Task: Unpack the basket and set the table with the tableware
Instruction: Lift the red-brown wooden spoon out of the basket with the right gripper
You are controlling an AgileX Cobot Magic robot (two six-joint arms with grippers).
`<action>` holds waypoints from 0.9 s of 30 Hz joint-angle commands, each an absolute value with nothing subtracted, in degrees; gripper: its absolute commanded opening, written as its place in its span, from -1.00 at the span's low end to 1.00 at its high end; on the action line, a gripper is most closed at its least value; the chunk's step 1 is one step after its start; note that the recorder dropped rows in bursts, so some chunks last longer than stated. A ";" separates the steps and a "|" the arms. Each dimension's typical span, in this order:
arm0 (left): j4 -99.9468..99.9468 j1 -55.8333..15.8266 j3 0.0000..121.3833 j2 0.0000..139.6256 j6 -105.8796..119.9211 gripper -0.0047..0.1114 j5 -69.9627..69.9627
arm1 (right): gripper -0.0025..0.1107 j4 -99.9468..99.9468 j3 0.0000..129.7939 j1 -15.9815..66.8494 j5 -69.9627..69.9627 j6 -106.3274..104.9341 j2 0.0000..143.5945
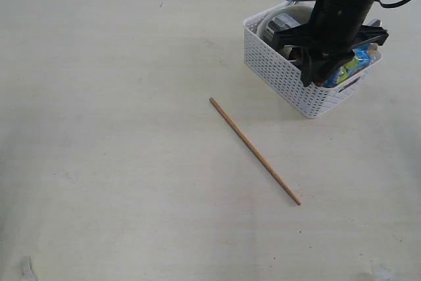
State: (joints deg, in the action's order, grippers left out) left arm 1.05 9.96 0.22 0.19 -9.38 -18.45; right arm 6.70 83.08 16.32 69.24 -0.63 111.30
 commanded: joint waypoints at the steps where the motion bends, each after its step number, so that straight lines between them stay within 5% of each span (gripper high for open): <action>1: 0.92 10.13 0.00 0.00 -9.42 -0.92 -18.29 | -0.96 5.47 83.20 16.28 69.96 -0.64 107.91; 27: 0.92 10.13 0.00 0.00 -9.42 -0.92 -18.29 | -0.96 5.28 73.03 16.28 69.96 -0.64 89.61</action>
